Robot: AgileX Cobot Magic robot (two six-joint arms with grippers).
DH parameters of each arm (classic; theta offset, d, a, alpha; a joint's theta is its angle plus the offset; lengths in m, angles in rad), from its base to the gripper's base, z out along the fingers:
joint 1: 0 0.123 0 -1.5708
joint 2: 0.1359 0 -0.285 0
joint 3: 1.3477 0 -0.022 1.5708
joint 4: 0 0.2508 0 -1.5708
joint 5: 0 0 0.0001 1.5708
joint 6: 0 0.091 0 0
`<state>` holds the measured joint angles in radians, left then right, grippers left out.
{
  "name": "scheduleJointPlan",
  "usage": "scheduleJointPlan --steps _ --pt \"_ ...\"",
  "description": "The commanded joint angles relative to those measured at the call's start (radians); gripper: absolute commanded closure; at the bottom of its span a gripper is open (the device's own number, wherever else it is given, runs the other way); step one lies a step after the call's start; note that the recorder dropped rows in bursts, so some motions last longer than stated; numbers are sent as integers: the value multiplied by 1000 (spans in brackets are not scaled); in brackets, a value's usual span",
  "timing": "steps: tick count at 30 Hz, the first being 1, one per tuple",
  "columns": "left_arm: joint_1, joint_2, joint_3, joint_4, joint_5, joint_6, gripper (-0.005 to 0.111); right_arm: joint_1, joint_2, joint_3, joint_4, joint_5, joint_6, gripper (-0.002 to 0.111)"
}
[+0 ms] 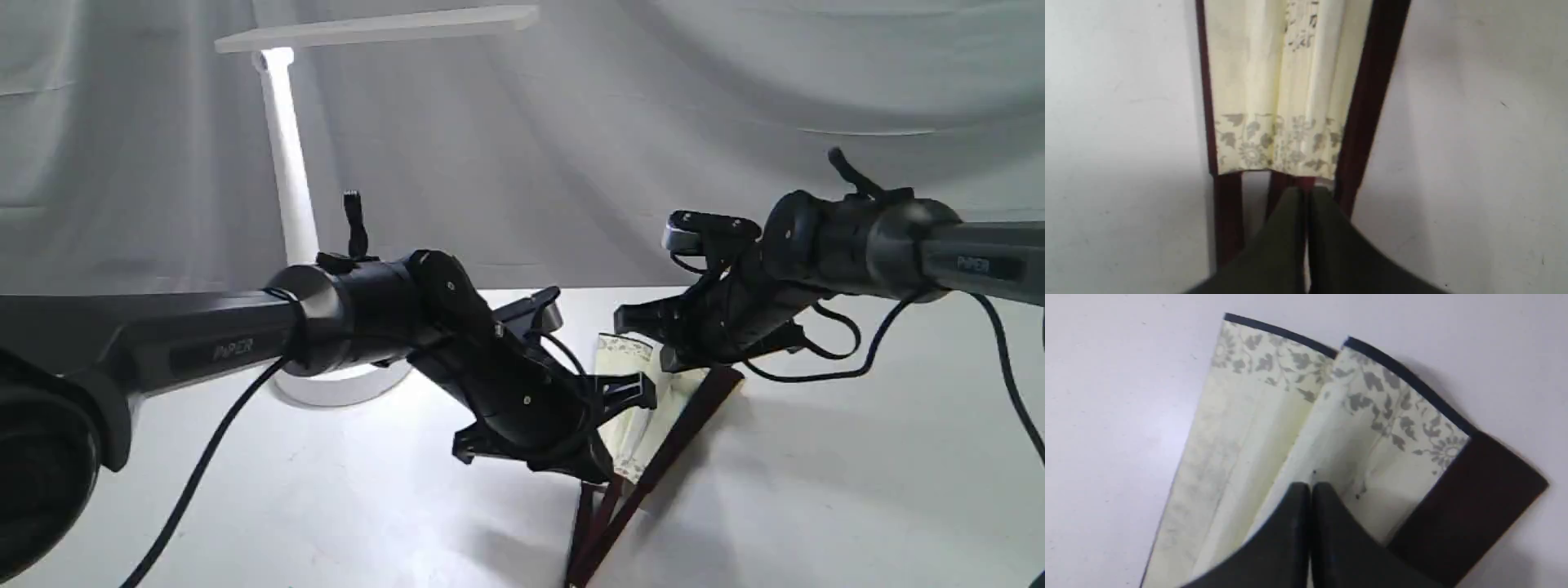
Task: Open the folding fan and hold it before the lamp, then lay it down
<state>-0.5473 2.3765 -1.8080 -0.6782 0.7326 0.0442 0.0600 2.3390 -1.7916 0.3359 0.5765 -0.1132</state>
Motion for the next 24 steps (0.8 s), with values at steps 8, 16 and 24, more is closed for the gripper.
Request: scheduleJointPlan --steps 8,16,24 --pt "13 -131 -1 222 182 47 107 -3 -67 -37 -5 236 1 108" --pt "73 -196 1 387 354 -44 107 0 -115 -37 -5 366 61 108" --pt "82 -251 7 464 409 -37 107 2 -122 -30 58 490 56 108"
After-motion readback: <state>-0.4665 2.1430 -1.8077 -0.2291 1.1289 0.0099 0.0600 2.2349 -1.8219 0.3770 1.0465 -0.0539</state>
